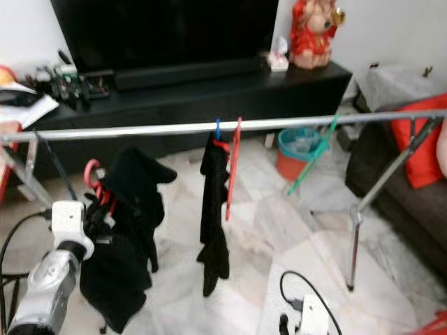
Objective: Hang hanger
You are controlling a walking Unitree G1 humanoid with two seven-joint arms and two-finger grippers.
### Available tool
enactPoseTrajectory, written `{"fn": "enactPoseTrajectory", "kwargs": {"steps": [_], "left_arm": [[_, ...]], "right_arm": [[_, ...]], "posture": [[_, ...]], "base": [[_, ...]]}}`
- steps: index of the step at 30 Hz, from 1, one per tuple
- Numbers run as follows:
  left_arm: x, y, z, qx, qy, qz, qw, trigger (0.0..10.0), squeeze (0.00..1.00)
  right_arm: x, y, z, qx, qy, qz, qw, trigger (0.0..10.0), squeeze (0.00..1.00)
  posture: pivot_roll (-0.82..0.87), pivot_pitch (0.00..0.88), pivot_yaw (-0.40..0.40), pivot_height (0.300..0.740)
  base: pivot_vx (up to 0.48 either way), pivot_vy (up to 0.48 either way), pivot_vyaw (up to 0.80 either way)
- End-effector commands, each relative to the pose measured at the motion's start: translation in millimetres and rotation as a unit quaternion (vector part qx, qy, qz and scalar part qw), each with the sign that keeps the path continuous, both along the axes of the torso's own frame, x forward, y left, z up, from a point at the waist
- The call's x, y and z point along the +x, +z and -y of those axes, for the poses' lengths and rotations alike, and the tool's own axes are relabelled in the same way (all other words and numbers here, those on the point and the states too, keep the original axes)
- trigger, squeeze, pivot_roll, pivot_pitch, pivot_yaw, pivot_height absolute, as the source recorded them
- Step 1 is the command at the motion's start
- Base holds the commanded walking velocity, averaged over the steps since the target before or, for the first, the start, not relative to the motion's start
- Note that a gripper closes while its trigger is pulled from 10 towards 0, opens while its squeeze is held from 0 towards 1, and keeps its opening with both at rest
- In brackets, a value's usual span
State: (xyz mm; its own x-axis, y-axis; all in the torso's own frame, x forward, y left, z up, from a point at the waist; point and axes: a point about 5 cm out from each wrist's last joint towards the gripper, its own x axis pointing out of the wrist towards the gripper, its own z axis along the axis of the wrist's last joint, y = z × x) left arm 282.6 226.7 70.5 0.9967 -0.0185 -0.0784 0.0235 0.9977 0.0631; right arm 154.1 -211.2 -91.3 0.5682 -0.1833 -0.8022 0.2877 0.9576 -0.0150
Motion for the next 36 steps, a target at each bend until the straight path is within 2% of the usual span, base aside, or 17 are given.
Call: {"fn": "enactPoseTrajectory", "kwargs": {"steps": [1, 9, 12, 17, 21, 25, 36], "left_arm": [[5.7, 11.5, 7.3, 0.001, -0.015, 0.026, 1.000, 10.0, 0.00], [4.8, 15.3, 14.1, 0.001, -0.037, 0.039, 0.999, 10.0, 0.00], [5.3, 13.8, 14.5, 0.000, -0.037, 0.030, 0.999, 10.0, 0.00], [5.4, 13.4, 19.6, -0.006, -0.051, 0.030, 0.998, 10.0, 0.00], [5.6, 14.6, 20.1, -0.007, -0.052, 0.032, 0.998, 10.0, 0.00], [5.7, 15.1, 19.7, -0.007, -0.051, 0.033, 0.998, 10.0, 0.00], [6.1, 16.7, 18.3, -0.007, -0.047, 0.036, 0.998, 10.0, 0.00]], "right_arm": [[-3.5, 0.0, 7.1, -0.009, -0.001, -0.006, 1.000, 10.0, 0.00], [-4.0, -0.2, 7.5, -0.010, -0.010, -0.005, 1.000, 10.0, 0.00], [-4.2, -0.2, 7.3, -0.009, -0.010, -0.005, 1.000, 10.0, 0.00], [-7.1, -2.8, 6.4, -0.004, -0.005, -0.032, 0.999, 10.0, 0.00], [-9.7, -4.4, 7.8, -0.026, 0.003, -0.064, 0.998, 10.0, 0.00], [-9.5, -4.5, 7.0, -0.018, -0.002, -0.059, 0.998, 10.0, 0.00], [-7.9, -4.5, 5.7, -0.017, 0.040, -0.072, 0.996, 10.0, 0.00]], "posture": [[0.04, 0.000, -0.006, 0.740], [0.05, 0.000, -0.005, 0.740], [0.05, 0.000, -0.005, 0.740], [0.05, 0.000, -0.003, 0.732], [0.05, 0.000, -0.004, 0.728], [0.05, 0.000, -0.004, 0.728], [0.05, 0.000, 0.000, 0.728]], "base": [[0.000, 0.000, 0.00], [0.000, 0.000, 0.00], [0.000, 0.000, 0.00], [0.000, 0.000, -0.27], [0.000, 0.000, -0.23], [0.000, 0.000, 0.00], [0.050, 0.000, 0.00]]}}
